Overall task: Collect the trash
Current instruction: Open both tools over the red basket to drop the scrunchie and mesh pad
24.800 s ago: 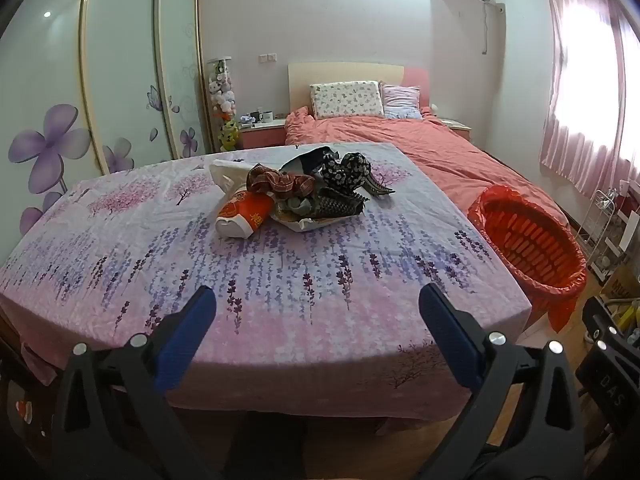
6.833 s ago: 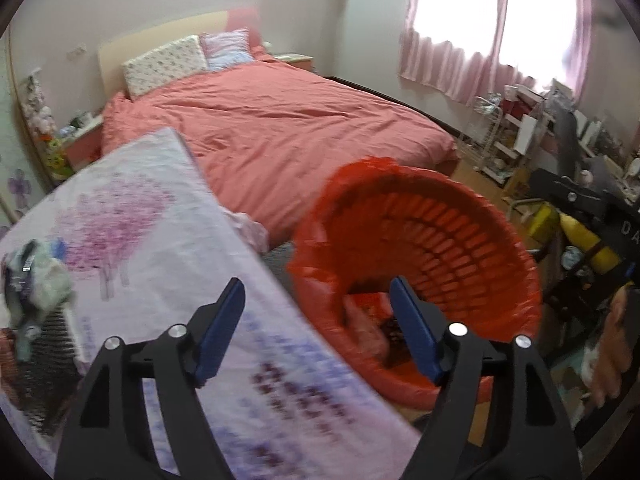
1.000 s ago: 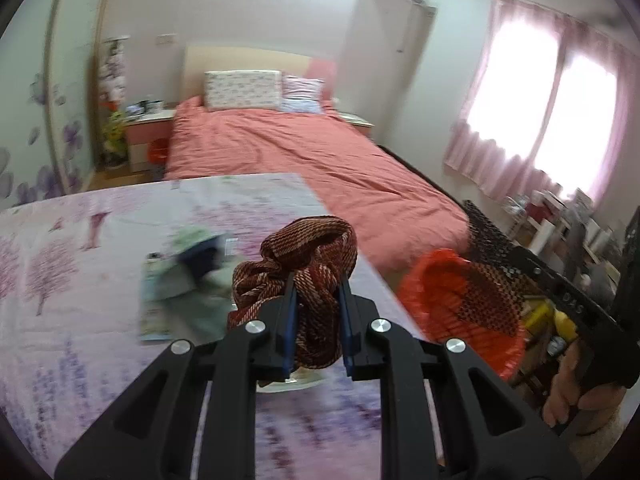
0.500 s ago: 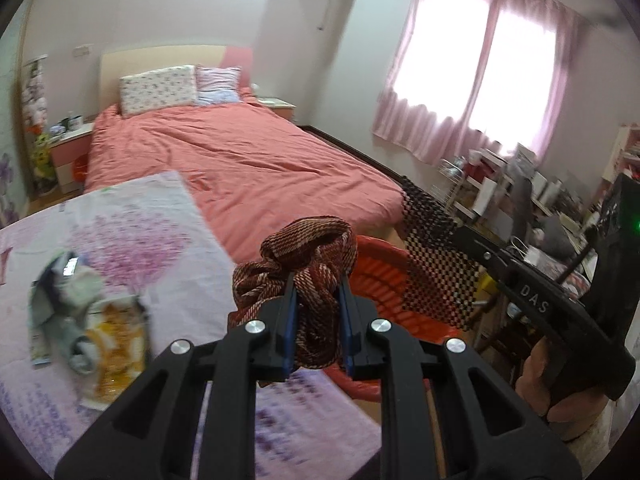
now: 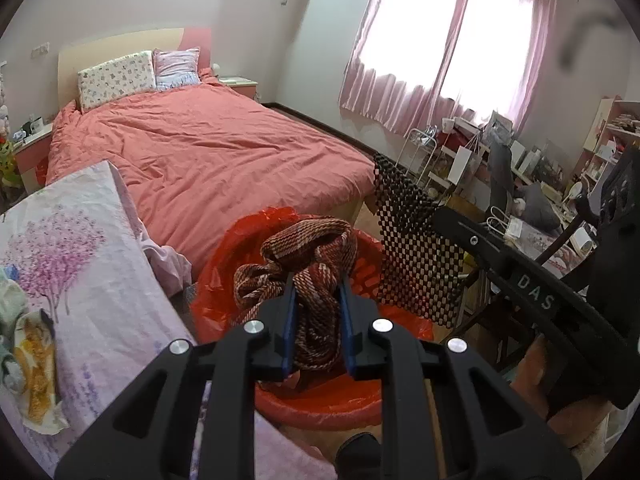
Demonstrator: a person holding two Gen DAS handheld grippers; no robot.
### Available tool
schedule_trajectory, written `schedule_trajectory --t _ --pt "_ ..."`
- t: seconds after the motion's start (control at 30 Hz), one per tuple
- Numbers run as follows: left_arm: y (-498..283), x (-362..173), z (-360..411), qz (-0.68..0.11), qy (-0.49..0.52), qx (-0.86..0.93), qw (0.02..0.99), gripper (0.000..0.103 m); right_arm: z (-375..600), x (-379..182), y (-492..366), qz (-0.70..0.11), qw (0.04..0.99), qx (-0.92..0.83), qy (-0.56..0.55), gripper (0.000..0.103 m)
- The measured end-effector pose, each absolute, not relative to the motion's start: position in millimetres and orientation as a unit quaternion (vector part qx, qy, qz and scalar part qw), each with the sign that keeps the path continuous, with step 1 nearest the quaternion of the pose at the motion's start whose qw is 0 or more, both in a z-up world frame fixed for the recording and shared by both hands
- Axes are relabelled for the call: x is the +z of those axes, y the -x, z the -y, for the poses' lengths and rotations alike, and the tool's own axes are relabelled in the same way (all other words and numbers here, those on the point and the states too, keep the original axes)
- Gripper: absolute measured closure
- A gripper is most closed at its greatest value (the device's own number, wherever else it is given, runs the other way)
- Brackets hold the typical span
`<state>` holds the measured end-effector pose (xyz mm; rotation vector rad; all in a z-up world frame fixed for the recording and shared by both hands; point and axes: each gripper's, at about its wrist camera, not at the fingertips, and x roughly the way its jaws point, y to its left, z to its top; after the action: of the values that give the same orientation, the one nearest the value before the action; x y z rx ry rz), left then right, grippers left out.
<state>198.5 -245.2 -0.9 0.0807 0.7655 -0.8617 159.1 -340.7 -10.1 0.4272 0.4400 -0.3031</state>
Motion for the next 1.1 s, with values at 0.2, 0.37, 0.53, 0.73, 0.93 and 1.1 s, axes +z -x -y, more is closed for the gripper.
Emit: schedule_trajectory --t 0.2,0.37,0.53,0.73,0.93,1.1 --pt "-208 -19 258 -0.38 -0.048 -0.393 0.836 0.067 351 -17 -164 -0.226 0.938 -0.144 -0.22 0.098" --pt "-216 -30 253 -0.39 -0.054 -0.37 0.841 0.055 355 -28 -164 -0.244 0.93 -0.147 -0.234 0.088" --pt "-219 -32 235 -0.385 -0.069 -0.342 0.855 0.047 349 -29 -162 -0.253 0.929 -0.155 -0.222 0.079" --pt "-220 -27 203 -0.367 -0.094 -0.281 0.882 0.031 337 -24 -167 -0.257 0.933 -0.159 -0.196 0.065" --pt "-227 -19 155 -0.354 -0.129 -0.192 0.906 0.017 312 -22 -173 -0.264 0.938 -0.149 -0.165 0.05" --pt "-238 -16 106 -0.358 -0.127 -0.132 0.916 0.009 279 -20 -181 -0.275 0.945 -0.127 -0.128 0.044"
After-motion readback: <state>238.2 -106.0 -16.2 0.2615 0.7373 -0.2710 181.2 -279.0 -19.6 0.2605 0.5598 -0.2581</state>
